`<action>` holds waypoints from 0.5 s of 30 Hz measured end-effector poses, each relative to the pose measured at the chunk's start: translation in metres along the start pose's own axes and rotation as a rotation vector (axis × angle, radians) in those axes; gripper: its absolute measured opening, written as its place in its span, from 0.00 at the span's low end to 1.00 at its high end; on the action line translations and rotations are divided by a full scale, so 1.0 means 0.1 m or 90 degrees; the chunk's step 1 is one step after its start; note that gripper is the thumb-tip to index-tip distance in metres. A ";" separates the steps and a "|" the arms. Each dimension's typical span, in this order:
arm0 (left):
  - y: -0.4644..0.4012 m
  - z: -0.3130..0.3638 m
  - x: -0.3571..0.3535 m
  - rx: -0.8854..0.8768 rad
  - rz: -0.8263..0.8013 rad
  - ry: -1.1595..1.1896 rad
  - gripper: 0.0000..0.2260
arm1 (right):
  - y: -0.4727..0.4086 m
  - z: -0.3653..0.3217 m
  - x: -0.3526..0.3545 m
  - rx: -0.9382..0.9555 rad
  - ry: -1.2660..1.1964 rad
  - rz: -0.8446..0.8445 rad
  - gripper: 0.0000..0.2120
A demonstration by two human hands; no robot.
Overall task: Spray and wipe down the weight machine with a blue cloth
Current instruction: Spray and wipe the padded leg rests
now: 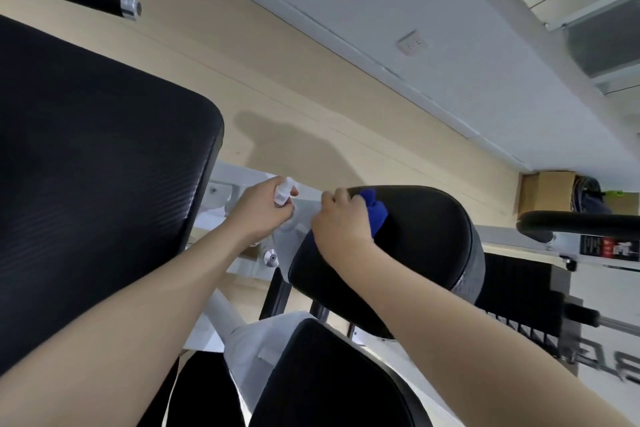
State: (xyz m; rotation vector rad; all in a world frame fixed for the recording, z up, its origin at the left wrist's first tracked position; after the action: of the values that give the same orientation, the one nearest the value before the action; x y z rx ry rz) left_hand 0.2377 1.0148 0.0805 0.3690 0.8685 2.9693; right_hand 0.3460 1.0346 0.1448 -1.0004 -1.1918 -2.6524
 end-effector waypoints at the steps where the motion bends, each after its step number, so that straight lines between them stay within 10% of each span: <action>1: 0.01 0.00 0.02 0.000 -0.001 -0.007 0.09 | -0.03 0.10 0.03 -0.033 0.031 -0.005 0.14; 15: -0.02 0.26 0.08 -0.115 0.038 0.015 0.21 | 0.60 -0.16 -0.33 0.220 0.014 0.031 0.13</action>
State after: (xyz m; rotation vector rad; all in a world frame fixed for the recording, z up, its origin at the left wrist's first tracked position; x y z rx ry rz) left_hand 0.2356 1.0305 0.1023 0.3593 0.5933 3.0812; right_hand 0.3815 0.9753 0.1565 -0.9219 -1.5295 -2.3015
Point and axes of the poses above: each hand's wrist, its own y-axis away from the middle knuckle, its own x-axis out of the back of the hand, z = x × y, the point moved 3 cm from there along -y, towards the middle knuckle, and after that the axes turned 8 degrees about z, right-handed, at the moved point
